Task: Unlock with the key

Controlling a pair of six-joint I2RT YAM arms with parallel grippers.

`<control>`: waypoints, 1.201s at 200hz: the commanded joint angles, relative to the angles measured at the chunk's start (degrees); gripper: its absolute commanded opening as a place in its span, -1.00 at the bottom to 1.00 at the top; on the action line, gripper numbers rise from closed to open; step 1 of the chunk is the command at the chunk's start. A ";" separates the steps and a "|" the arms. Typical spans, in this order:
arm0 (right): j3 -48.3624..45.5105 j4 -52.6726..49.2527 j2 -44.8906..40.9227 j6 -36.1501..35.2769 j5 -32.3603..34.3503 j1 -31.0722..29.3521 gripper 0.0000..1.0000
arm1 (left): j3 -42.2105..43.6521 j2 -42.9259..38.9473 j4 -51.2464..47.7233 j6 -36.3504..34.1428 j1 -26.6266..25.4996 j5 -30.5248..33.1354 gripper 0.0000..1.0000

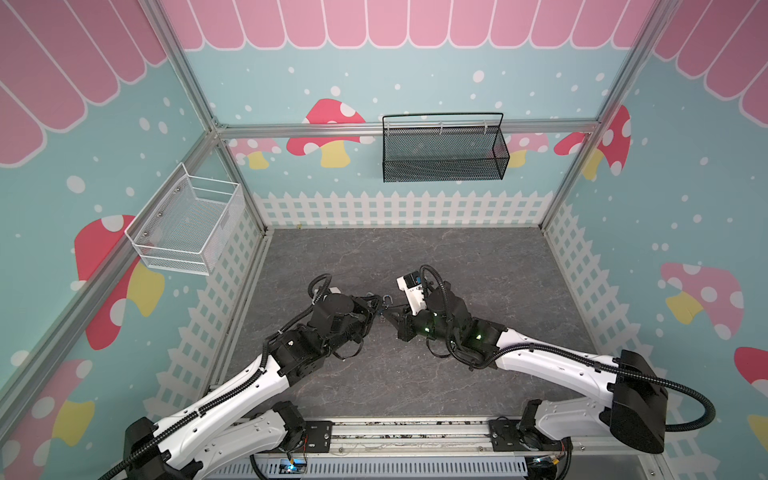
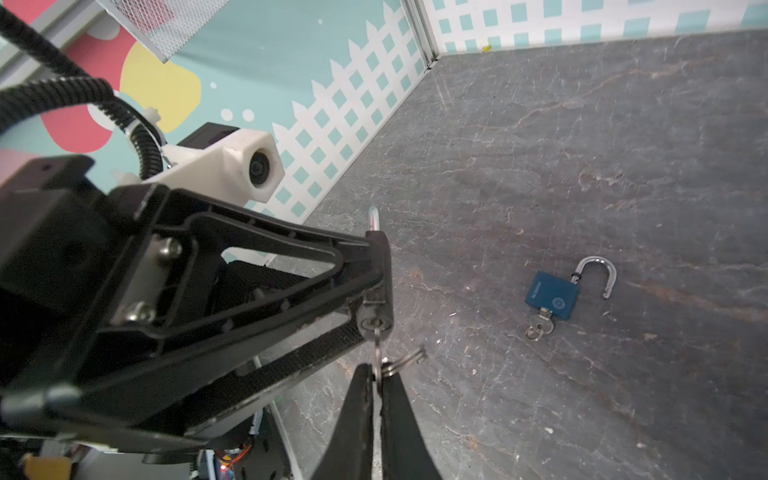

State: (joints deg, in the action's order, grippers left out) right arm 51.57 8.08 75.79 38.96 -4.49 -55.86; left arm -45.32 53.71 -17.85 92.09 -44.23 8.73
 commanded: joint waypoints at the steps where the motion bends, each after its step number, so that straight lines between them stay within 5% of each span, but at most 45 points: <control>1: 1.69 -0.56 0.59 -1.08 0.62 0.26 -1.00 | -2.09 0.23 -0.37 -1.22 0.28 -0.29 -1.00; 142: 5.29 -0.40 3.49 -7.43 1.99 0.25 -1.00 | -5.17 2.59 -3.01 0.46 -4.55 -5.89 -1.00; 240: -5.10 21.62 -2.55 17.99 -13.05 2.93 -1.00 | -0.51 0.67 2.19 2.28 -4.29 -2.31 -1.00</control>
State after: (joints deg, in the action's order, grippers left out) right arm 48.47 15.44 75.42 48.03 -12.10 -53.10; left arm -47.53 55.07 -19.44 92.73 -46.37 11.27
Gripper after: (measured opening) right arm 0.047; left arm 0.262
